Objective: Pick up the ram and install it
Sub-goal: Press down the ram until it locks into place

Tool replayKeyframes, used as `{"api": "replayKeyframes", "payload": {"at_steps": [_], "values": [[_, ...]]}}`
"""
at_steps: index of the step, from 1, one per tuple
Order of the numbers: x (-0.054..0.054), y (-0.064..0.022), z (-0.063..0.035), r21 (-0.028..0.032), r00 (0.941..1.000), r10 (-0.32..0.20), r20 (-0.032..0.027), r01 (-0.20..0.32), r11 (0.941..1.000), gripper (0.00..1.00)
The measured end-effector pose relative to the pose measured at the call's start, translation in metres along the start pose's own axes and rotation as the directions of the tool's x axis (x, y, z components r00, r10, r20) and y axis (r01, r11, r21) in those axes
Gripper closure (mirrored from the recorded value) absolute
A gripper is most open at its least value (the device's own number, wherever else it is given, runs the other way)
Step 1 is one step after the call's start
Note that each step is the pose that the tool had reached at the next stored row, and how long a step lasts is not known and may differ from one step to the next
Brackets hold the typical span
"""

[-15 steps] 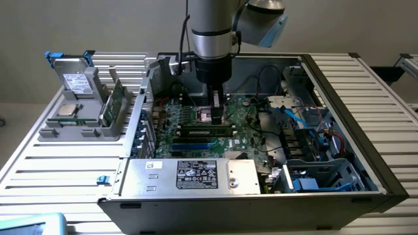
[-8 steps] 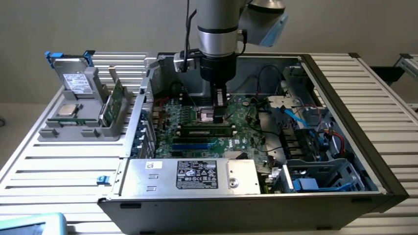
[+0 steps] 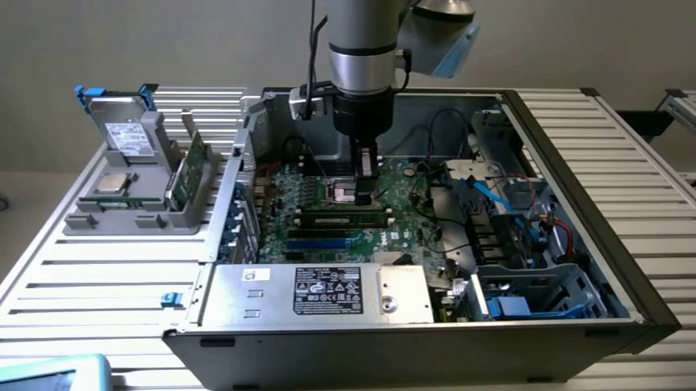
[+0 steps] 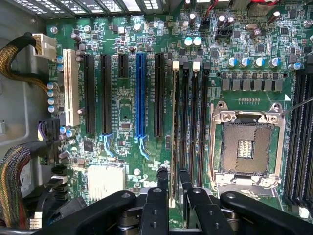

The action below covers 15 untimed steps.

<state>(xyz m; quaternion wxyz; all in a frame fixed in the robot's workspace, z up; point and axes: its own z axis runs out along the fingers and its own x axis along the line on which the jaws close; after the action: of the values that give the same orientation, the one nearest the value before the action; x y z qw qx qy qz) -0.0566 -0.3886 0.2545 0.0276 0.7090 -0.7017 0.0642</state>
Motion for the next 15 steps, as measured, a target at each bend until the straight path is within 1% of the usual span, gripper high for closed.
{"api": "replayKeyframes", "payload": {"at_steps": [4, 5, 6, 7, 8, 10, 13, 15], "values": [[0.0000, 0.0000, 0.0000, 0.0000, 1.0000, 0.000, 0.0000, 0.000, 1.0000, 0.77], [0.0000, 0.0000, 0.0000, 0.0000, 1.0000, 0.000, 0.0000, 0.000, 1.0000, 0.79], [0.0000, 0.0000, 0.0000, 0.0000, 1.0000, 0.000, 0.0000, 0.000, 1.0000, 0.86], [0.0000, 0.0000, 0.0000, 0.0000, 1.0000, 0.000, 0.0000, 0.000, 1.0000, 0.86], [0.0000, 0.0000, 0.0000, 0.0000, 1.0000, 0.000, 0.0000, 0.000, 1.0000, 0.89], [0.0000, 0.0000, 0.0000, -0.0001, 1.0000, 0.001, -0.0002, -0.001, 1.0000, 0.89], [0.0000, -0.0047, 0.0008, -0.0001, 1.0000, 0.001, 0.0000, -0.001, 1.0000, 0.89], [-0.0002, -0.0063, 0.0019, -0.0009, 1.0000, 0.002, 0.0002, -0.002, 1.0000, 0.89]]}}
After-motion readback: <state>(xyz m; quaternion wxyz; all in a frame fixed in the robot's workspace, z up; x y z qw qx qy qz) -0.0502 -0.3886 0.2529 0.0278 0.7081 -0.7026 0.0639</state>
